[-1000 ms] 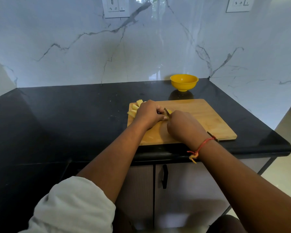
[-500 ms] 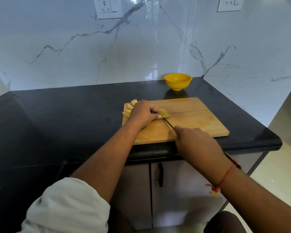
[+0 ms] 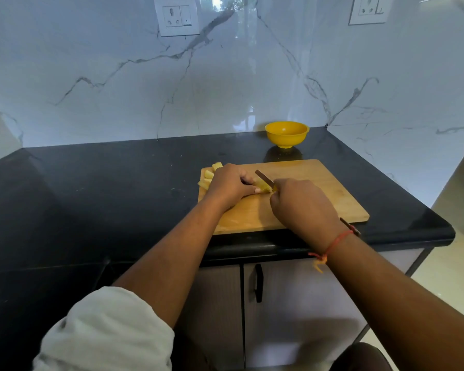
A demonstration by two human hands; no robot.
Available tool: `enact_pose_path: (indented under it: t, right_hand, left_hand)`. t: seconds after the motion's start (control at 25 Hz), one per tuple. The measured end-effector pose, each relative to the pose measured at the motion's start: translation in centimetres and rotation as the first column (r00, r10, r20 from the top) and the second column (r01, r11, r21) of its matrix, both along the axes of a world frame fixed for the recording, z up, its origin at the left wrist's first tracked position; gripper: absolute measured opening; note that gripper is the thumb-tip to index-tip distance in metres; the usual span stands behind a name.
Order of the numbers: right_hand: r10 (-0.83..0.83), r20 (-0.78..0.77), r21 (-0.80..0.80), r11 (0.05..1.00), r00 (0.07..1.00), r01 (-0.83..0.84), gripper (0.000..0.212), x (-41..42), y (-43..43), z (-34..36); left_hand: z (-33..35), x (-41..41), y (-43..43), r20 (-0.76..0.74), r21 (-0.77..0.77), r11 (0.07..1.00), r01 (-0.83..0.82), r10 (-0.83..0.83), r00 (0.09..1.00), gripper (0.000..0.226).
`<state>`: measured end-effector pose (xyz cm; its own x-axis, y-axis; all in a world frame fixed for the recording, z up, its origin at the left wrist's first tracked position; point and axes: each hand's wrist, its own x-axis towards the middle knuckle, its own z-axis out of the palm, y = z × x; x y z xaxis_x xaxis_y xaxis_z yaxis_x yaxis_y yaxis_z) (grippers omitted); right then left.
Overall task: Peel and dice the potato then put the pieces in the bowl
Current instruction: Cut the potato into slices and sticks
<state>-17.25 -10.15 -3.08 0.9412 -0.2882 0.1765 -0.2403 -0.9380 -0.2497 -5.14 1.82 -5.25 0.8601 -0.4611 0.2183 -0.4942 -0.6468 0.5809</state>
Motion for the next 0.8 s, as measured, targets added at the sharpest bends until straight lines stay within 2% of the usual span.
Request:
enact_pose_path:
  t: [0.32,0.8]
  right_hand:
    - [-0.017,-0.057,-0.031,0.999,0.998,0.015,0.025,4.0,0.5,0.2]
    - [-0.034,-0.202,-0.033,0.999,0.979,0.028,0.022,1.9,2.2,0.8]
  left_hand:
    - [0.2,0.1,0.0,0.015,0.037,0.999,0.019,-0.020,1.000,0.022]
    - [-0.2,0.4,-0.1,0.035,-0.001,1.000,-0.006,0.006,0.999,0.019]
